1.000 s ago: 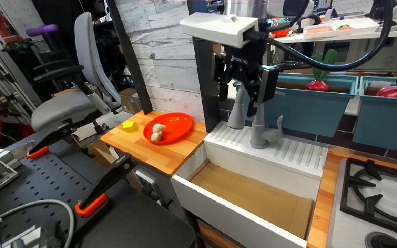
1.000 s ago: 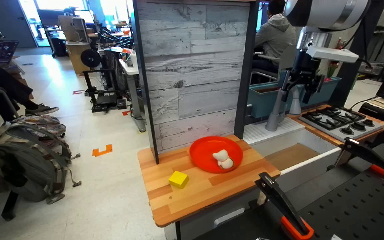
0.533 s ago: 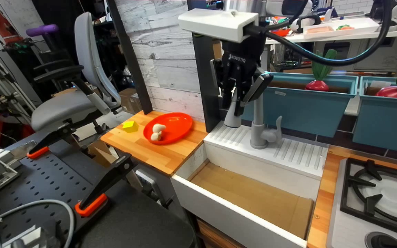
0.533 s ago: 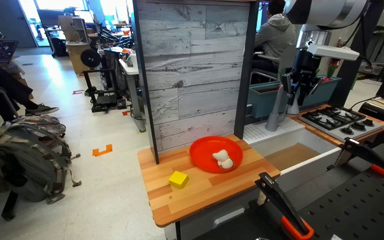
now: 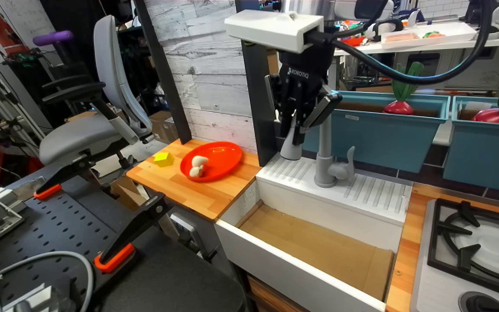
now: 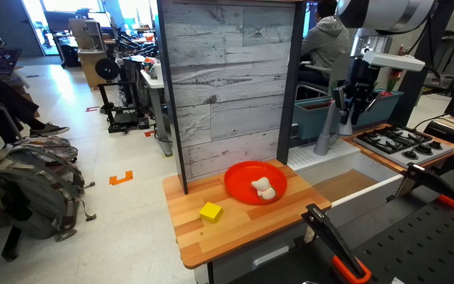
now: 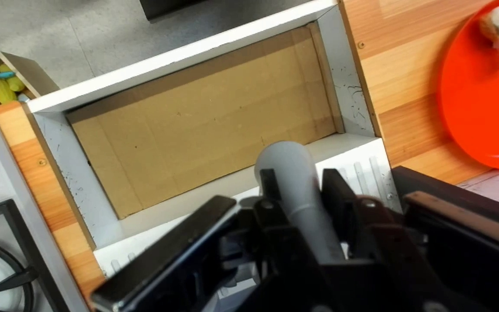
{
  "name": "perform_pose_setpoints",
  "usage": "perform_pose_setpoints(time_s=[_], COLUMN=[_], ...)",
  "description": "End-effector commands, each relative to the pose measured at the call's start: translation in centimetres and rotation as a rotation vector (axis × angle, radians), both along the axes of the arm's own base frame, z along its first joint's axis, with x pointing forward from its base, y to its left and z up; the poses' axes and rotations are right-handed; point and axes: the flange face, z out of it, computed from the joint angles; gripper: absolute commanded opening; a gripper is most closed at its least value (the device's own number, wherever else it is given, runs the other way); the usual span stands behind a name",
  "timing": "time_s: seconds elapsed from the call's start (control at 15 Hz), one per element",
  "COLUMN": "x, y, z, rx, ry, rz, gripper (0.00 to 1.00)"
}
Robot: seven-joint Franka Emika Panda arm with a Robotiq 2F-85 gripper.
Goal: Move the tap to the left
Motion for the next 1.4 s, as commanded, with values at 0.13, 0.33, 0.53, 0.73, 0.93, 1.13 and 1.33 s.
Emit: perform_pose_setpoints(time_s=[0.13,0.33,0.53,0.73,0.93,1.13,1.33], x=[2.3,3.8,5.4,5.8,5.3,4.2,2.6], y=[2.9,5.3,7.6,7.5,7.0,6.5,6.5], z=[0.4,0.2,0.8,1.0,1.2,1.8,3.2], rx=[0.186,0.259,0.318,0.34,0.33,0.313,0.286], ry=[-0.013,-0.036,-0.073,-0.088,-0.09,-0.089,-0.093], rz=[-0.144,-0.193,-0.226,-0.245,-0.247,-0.227,-0.17], gripper=[0.08,0.08,0.08,0.08,0.56,0.75,0.96])
